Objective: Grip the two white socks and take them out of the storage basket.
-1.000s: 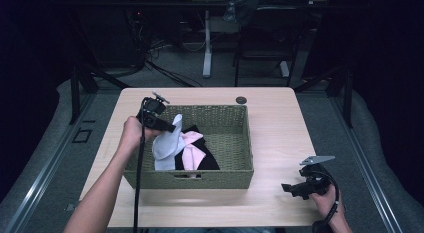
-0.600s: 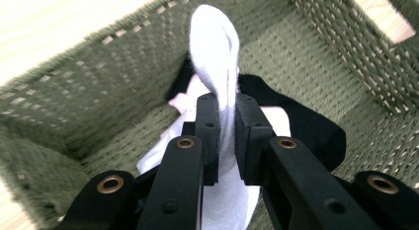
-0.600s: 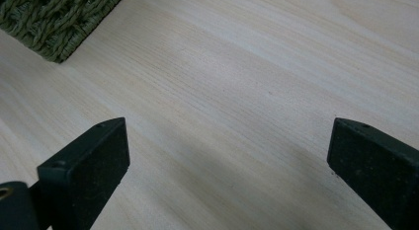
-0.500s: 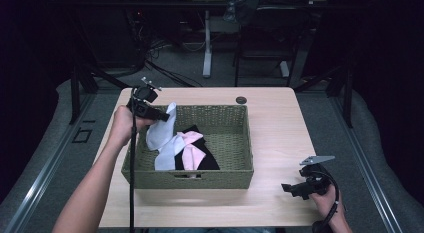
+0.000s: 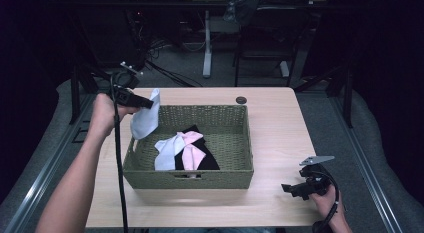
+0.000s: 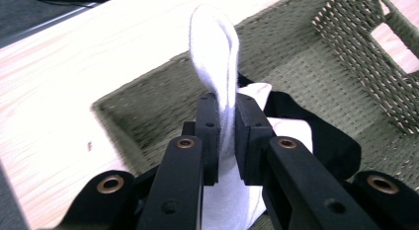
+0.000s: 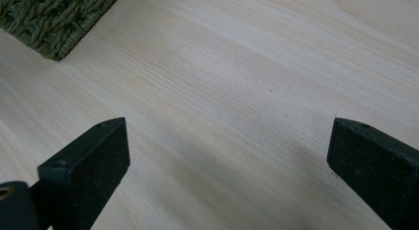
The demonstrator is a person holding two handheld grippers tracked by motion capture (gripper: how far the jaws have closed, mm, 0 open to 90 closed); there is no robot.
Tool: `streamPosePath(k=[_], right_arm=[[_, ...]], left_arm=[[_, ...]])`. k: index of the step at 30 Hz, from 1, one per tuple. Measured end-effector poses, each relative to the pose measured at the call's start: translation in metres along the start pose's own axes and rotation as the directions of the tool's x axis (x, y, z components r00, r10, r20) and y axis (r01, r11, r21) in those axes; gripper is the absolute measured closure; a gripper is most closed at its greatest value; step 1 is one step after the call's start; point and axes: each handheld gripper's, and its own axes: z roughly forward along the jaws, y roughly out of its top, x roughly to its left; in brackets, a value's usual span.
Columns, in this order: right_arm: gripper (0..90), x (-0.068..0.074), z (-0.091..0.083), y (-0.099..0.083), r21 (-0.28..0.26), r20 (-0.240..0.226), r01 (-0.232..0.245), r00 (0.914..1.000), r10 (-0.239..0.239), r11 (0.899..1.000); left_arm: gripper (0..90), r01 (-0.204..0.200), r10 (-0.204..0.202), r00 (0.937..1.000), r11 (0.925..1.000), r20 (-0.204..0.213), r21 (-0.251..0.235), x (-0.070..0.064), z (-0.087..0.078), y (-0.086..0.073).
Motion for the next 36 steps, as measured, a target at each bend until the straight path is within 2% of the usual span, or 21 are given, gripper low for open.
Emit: streamPosePath(k=[7, 12, 19, 22, 24, 25, 31, 36], right_arm=[[2.2, 0.000, 0.000, 0.000, 0.000, 0.001, 0.001, 1.0000, -0.001, 1.000], [2.3, 0.000, 0.001, 0.000, 0.007, 0.000, -0.003, 1.0000, 0.003, 1.000], [2.3, 0.000, 0.001, 0.000, 0.004, 0.001, -0.002, 1.0000, 0.002, 1.000], [2.3, 0.000, 0.001, 0.000, 0.005, 0.000, -0.003, 1.0000, 0.003, 1.000], [2.3, 0.000, 0.001, 0.000, 0.005, -0.001, -0.005, 1.0000, 0.005, 1.000], [2.3, 0.000, 0.001, 0.000, 0.005, -0.001, -0.005, 1.0000, 0.005, 1.000], [2.3, 0.000, 0.000, 0.000, 0.008, -0.003, -0.007, 1.0000, 0.007, 1.000], [2.3, 0.000, 0.001, 0.000, 0.005, 0.001, -0.006, 1.0000, 0.006, 1.000]], left_arm=[[82.4, 0.042, -0.042, 0.9983, 0.9991, -0.040, -0.005, 0.018, -0.017, -0.011], [82.4, 0.073, -0.073, 0.9945, 0.9973, -0.075, -0.004, 0.031, -0.028, -0.020], [82.3, 0.116, -0.116, 0.9880, 0.9932, -0.102, -0.008, 0.047, -0.036, -0.036], [82.3, 0.136, -0.134, 0.9831, 0.9907, -0.125, 0.007, 0.054, -0.036, -0.046], [82.3, 0.165, -0.161, 0.9762, 0.9862, -0.146, 0.014, 0.062, -0.034, -0.056], [82.3, 0.165, -0.161, 0.9762, 0.9862, -0.146, 0.014, 0.062, -0.034, -0.056], [82.3, 0.217, -0.209, 0.9630, 0.9759, -0.170, 0.026, 0.077, -0.028, -0.082], [82.3, 0.260, -0.249, 0.9502, 0.9651, -0.187, 0.033, 0.089, -0.013, -0.107]])
